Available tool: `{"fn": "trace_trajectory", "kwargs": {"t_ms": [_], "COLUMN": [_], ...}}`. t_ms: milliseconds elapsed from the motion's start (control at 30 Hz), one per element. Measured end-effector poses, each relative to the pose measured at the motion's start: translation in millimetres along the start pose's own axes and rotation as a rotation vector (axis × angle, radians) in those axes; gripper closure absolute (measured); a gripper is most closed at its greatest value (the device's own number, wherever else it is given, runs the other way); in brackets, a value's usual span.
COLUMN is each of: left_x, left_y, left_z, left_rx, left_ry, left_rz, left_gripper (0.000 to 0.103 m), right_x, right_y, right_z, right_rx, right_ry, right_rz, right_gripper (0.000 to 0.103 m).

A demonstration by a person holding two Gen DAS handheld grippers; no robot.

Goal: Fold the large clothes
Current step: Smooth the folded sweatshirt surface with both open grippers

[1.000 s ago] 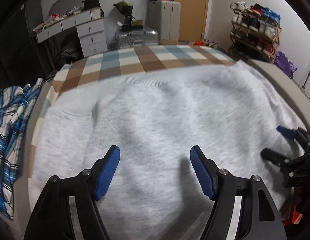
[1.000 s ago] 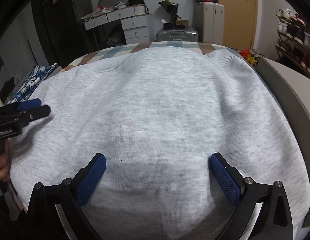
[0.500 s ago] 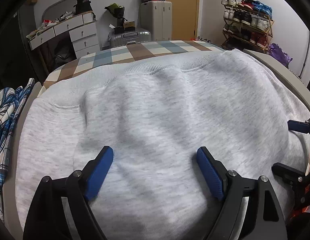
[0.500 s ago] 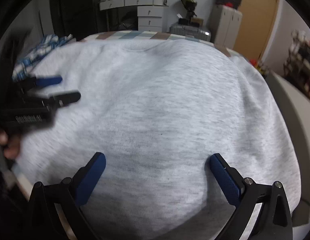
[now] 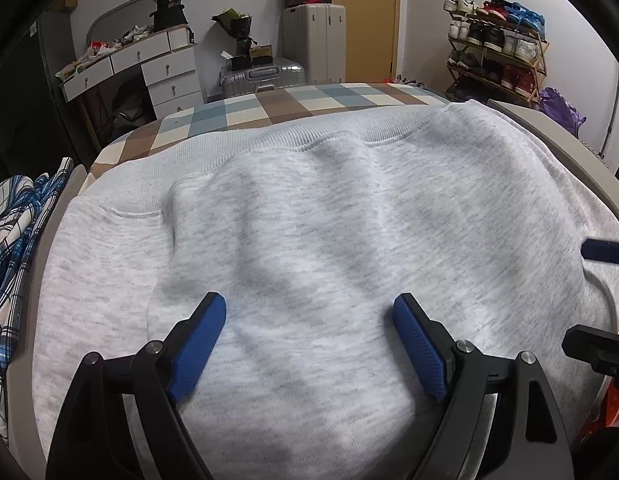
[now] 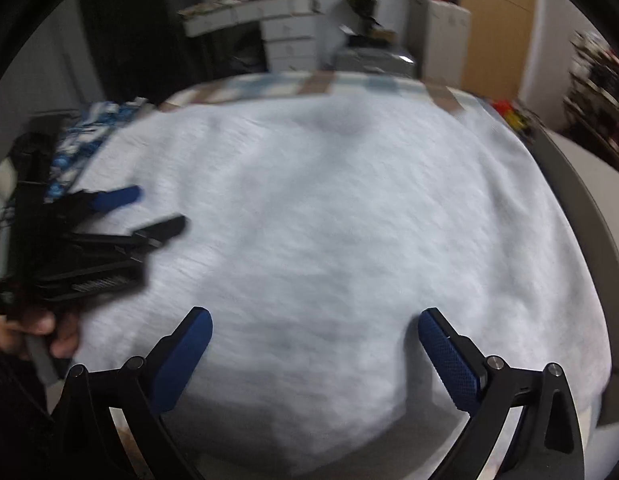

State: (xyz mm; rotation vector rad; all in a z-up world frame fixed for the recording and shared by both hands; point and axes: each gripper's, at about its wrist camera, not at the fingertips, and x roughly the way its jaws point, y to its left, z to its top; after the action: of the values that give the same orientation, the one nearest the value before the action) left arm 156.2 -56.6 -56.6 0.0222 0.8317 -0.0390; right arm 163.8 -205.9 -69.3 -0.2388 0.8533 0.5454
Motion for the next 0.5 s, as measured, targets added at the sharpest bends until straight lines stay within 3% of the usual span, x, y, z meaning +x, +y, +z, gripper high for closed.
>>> {"fn": "trace_trajectory", "kwargs": {"t_ms": [67, 100, 167, 400, 433, 500], "left_x": [0, 0, 0, -8, -15, -32], "left_y": [0, 0, -1, 0, -3, -16], "left_z": [0, 0, 0, 0, -2, -8], "left_rx": [-0.001, 0.000, 0.000, -0.051, -0.077, -0.060], "left_ry": [-0.001, -0.001, 0.000, 0.031, 0.042, 0.037], "left_rz": [0.000, 0.000, 0.003, 0.019, -0.003, -0.117], "left_gripper": [0.020, 0.020, 0.020, 0.021, 0.021, 0.020], "right_x": [11, 26, 58, 57, 56, 56], "right_y": [4, -1, -17, -17, -17, -17], "right_z": [13, 20, 26, 18, 15, 15], "right_rx": [-0.046, -0.037, 0.034, -0.003, -0.002, -0.001], "right_ry": [-0.011, 0.023, 0.075, 0.002, -0.007, -0.013], "right_rz": [-0.073, -0.090, -0.079, -0.079, -0.081, -0.080], "right_gripper": [0.000, 0.000, 0.000, 0.000, 0.000, 0.000]}}
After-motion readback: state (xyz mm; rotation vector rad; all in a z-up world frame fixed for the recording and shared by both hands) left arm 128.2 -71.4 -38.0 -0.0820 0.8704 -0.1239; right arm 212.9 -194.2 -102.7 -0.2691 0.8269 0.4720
